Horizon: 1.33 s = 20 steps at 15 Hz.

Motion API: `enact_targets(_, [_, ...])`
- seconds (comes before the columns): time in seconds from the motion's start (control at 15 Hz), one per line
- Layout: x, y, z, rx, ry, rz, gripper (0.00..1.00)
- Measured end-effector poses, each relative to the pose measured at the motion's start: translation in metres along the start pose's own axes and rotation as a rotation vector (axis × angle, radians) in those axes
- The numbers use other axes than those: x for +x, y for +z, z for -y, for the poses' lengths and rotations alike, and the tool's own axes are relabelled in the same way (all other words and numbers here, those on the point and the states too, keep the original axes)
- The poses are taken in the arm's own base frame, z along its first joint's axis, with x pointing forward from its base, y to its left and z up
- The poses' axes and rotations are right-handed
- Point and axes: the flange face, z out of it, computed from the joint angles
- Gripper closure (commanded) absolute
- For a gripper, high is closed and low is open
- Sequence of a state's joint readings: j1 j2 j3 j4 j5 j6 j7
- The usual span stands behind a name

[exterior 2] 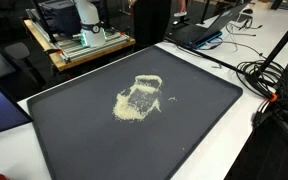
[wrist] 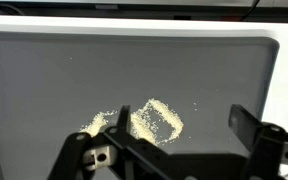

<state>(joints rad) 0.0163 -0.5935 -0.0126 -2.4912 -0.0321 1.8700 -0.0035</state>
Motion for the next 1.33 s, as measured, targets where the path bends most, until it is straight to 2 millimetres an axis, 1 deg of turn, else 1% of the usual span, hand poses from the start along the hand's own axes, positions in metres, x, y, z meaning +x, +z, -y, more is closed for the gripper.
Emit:
enact_targets(1.0, [0.000,0.000,0.001,0.002,-0.003,0.001,0.00])
enact_targets(1.2, [-0.002,-0.006,0.012,0.066,-0.054,0.004,0.00])
enact_targets(1.33, [-0.006,-0.018,0.024,0.154,-0.101,0.012,0.00])
